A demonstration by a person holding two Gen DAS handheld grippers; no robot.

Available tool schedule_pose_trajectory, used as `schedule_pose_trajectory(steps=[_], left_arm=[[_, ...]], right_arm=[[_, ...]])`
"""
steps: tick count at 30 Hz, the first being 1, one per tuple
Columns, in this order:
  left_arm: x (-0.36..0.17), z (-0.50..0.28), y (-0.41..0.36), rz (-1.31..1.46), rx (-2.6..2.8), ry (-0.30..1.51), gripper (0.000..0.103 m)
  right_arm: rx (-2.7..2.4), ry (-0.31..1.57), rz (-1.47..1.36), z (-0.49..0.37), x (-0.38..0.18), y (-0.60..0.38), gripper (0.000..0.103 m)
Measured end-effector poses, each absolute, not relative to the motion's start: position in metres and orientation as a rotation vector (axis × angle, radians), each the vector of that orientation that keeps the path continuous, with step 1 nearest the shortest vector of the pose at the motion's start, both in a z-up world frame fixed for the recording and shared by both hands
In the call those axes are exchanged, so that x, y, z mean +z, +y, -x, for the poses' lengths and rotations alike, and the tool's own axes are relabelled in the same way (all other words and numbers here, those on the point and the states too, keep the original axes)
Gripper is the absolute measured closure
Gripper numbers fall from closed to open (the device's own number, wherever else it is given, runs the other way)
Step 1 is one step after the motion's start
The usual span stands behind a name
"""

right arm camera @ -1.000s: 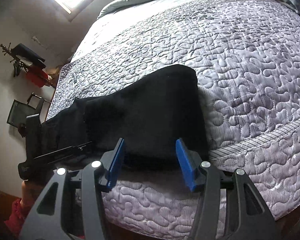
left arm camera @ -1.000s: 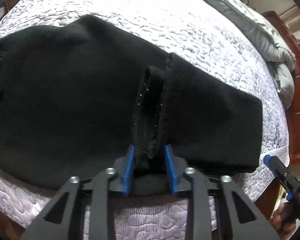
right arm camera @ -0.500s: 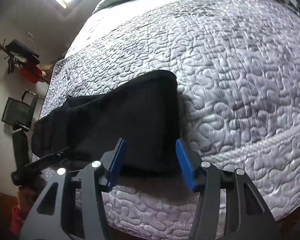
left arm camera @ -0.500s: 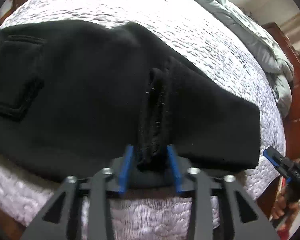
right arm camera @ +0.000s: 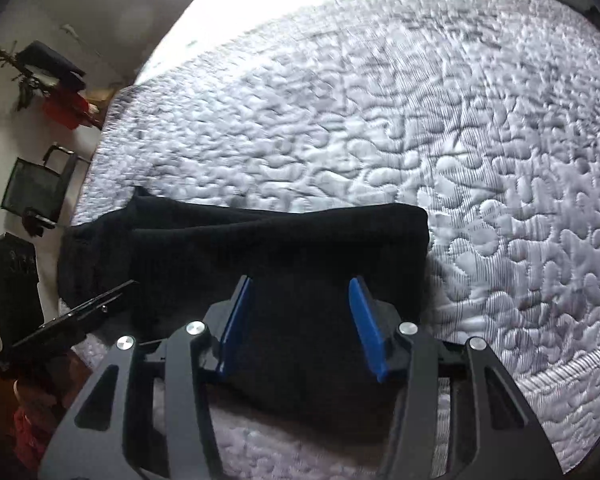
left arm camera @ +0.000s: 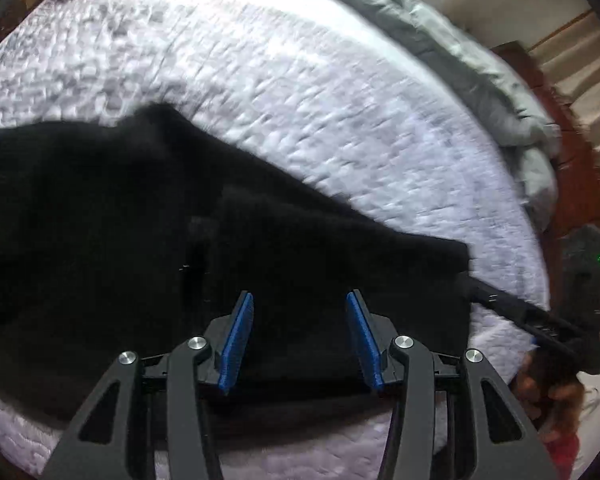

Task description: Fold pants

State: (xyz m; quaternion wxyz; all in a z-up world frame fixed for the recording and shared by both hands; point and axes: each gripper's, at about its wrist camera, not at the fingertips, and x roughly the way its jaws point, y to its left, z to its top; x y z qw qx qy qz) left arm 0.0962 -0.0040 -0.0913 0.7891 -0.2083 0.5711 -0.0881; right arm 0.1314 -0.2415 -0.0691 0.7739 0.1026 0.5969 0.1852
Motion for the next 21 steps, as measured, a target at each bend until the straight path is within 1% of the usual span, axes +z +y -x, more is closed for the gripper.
schedule_pose_trajectory(steps=[1,3,5,7,8,9,10,11,12,14,16,17,20,21], left_arm=[[-0.103,-0.097,0.001,0.462,-0.181,1.256,0.059],[-0.111,-0.093,0.008,0.474,-0.183,1.255,0.068],[-0.111,-0.092,0.003,0.467,-0.186,1.259,0.07],[-0.107,-0.098,-0.004,0.463,-0.193,1.263,0.07],[-0.104,-0.1,-0.006,0.471,-0.189,1.267,0.069],[-0.101,-0.098,-0.005,0.477,-0.181,1.272,0.064],[-0.094,-0.092,-0.006,0.477,-0.178,1.268,0.06],[-0.092,-0.088,-0.007,0.466,-0.177,1.258,0.053],[-0.086,-0.082,-0.007,0.446,-0.177,1.242,0.049],[-0.081,-0.072,-0.018,0.384,-0.175,1.223,0.047],[-0.086,-0.065,-0.024,0.355,-0.192,1.233,0.047],[-0.093,-0.063,-0.024,0.347,-0.184,1.245,0.047],[-0.1,-0.062,-0.025,0.326,-0.173,1.225,0.047],[-0.101,-0.063,-0.028,0.301,-0.172,1.224,0.047]], right_arm=[[0.389,1.309,-0.222,-0.135,-0.076,-0.242,0.059],[0.379,1.346,-0.251,-0.14,-0.094,-0.245,0.06],[0.381,1.349,-0.275,-0.14,-0.104,-0.247,0.06],[0.39,1.342,-0.287,-0.139,-0.1,-0.248,0.058],[0.395,1.335,-0.295,-0.137,-0.095,-0.249,0.057],[0.394,1.323,-0.303,-0.134,-0.089,-0.252,0.055],[0.393,1.31,-0.303,-0.128,-0.082,-0.255,0.05],[0.395,1.288,-0.29,-0.118,-0.072,-0.258,0.049],[0.395,1.28,-0.283,-0.114,-0.068,-0.259,0.049],[0.401,1.272,-0.273,-0.096,-0.06,-0.263,0.049],[0.409,1.275,-0.291,-0.083,-0.06,-0.266,0.049],[0.393,1.294,-0.309,-0.077,-0.065,-0.27,0.049],[0.356,1.344,-0.329,-0.074,-0.087,-0.275,0.056],[0.343,1.357,-0.338,-0.073,-0.095,-0.276,0.056]])
